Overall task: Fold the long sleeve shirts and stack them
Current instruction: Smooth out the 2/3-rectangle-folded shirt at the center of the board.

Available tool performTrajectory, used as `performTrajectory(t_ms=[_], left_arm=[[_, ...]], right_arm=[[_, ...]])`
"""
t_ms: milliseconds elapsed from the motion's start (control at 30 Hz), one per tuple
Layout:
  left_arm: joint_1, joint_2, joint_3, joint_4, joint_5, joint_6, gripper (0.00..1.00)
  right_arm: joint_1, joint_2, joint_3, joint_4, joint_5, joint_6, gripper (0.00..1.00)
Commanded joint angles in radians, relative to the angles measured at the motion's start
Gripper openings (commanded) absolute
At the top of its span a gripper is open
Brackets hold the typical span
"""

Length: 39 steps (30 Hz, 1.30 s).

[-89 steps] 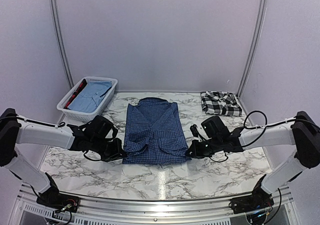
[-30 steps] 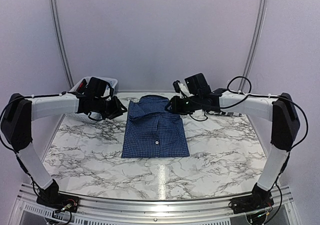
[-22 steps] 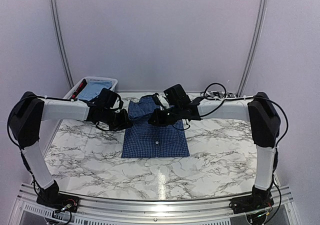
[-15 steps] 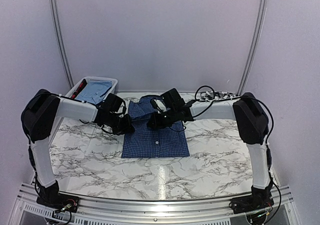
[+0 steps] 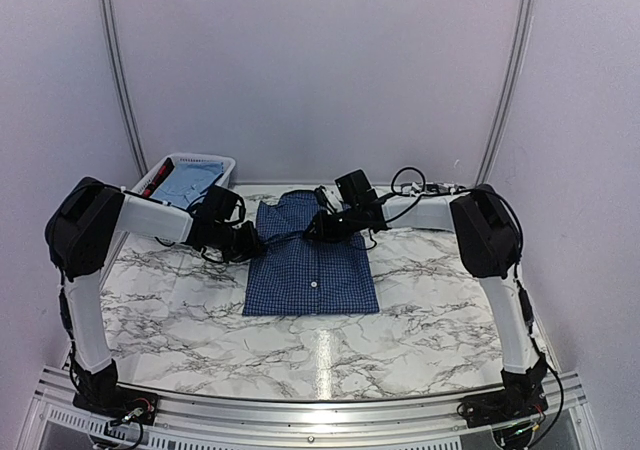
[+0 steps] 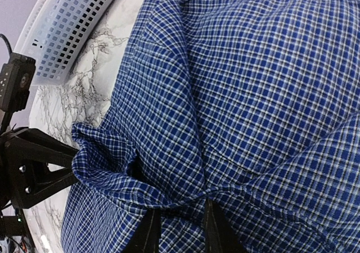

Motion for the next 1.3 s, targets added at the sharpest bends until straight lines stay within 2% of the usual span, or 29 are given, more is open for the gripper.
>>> performTrajectory(t_ms=[0, 333, 767, 1067, 1267], left_arm=[[0.001, 0.023, 0.022, 0.062, -0.004, 0.003, 0.22], [0.066, 0.126, 0.110, 0.043, -0.008, -0.043, 0.22], [0.087, 0.144, 0.122, 0.034, 0.021, -0.030, 0.23], [0.089, 0.090, 0.137, -0.022, -0.024, 0.027, 0.27], [0.091, 0.028, 0.128, -0.070, -0.058, 0.077, 0.27]], right_arm=[[-0.002, 0.026, 0.051, 0.003, -0.034, -0.010, 0.25], [-0.020, -0.024, 0.055, -0.042, -0.019, -0.046, 0.30], [-0.144, -0.188, -0.229, 0.042, -0.024, -0.082, 0.34], [-0.186, -0.107, -0.183, 0.001, -0.028, -0.112, 0.34], [-0.193, -0.156, -0.186, -0.036, 0.027, -0.119, 0.34]])
